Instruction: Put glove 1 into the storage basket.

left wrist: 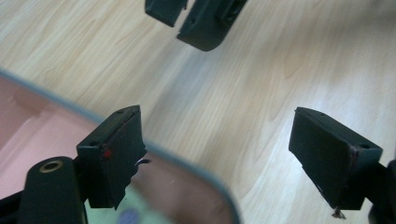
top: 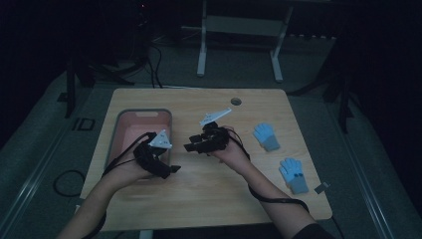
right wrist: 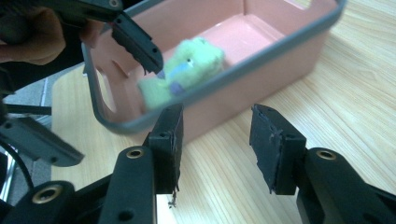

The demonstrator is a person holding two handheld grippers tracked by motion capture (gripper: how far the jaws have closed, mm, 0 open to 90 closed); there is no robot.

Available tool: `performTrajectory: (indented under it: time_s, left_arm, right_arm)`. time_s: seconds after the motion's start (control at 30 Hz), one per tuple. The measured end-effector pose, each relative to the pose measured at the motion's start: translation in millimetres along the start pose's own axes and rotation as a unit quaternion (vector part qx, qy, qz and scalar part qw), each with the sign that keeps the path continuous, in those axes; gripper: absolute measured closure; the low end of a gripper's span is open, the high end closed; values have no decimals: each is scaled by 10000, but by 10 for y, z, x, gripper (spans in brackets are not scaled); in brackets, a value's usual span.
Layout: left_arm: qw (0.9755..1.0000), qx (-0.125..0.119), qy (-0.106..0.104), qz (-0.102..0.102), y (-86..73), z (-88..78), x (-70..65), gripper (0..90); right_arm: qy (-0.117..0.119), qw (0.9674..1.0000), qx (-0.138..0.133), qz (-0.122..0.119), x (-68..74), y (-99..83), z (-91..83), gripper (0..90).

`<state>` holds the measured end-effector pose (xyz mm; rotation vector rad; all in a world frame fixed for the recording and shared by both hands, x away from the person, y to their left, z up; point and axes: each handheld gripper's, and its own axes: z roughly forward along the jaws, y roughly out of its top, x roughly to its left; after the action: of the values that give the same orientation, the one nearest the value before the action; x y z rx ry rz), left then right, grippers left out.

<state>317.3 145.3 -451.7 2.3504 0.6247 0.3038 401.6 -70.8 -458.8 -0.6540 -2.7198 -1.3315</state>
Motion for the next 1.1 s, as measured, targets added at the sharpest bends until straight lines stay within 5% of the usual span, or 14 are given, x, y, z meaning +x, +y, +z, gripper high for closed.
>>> performTrajectory:
  time_s: [0.07,0.33,0.6,1.1]
  left_arm:
    - [9999,-34,-99,-48,35,29,-43,139]
    - [9994,17,-216,280,210,196,-282,48]
    - [9980,-96,-310,535,310,362,-449,48]
    - [9967,-293,-452,615,255,690,-657,55]
  right_arm:
    - [-36,10000,0,-17,-17,-41,-54,538]
    - [-155,9999,-59,38,-98,-212,-330,542]
    - [-280,9995,-86,138,-188,-422,-552,526]
    - [-394,9986,23,345,-304,-838,-787,503]
